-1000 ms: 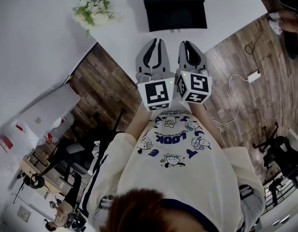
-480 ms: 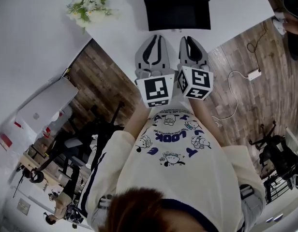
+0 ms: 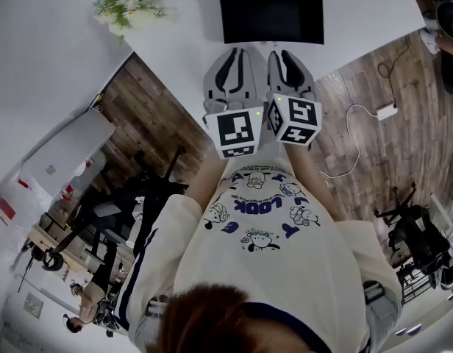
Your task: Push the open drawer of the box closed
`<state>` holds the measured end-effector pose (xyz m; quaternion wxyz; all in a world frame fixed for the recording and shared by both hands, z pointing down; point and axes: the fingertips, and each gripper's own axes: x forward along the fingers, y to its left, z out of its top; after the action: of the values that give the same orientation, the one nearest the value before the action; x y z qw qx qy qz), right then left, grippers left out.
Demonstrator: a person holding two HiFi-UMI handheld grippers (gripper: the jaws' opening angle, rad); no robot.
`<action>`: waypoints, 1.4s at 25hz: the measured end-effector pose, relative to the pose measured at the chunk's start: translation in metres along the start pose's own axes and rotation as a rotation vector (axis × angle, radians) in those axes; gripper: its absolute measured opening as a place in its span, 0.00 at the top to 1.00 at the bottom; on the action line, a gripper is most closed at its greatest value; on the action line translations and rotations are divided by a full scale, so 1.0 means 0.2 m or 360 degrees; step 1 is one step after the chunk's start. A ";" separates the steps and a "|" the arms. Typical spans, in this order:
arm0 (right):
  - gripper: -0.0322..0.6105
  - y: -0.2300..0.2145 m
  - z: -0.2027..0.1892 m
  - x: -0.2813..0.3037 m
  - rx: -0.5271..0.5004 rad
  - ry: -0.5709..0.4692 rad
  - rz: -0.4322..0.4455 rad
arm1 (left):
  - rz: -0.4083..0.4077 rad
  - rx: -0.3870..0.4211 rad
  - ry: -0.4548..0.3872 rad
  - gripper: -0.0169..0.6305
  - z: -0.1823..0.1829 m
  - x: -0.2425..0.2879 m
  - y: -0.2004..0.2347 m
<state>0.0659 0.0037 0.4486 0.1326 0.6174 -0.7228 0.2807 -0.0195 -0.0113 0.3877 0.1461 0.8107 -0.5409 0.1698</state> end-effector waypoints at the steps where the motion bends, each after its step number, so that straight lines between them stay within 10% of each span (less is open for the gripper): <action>1: 0.79 0.00 -0.01 0.01 0.0005 0.0010 0.0002 | 0.0000 0.0000 0.0009 0.91 -0.01 0.01 0.00; 35: 0.81 -0.10 -0.19 0.22 0.0087 0.0224 0.0008 | 0.0052 -0.0061 0.0123 0.91 -0.12 0.14 0.04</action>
<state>0.0715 -0.0120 0.5069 0.1655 0.5978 -0.7052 0.3436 -0.0206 -0.0272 0.4224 0.1797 0.7917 -0.5511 0.1929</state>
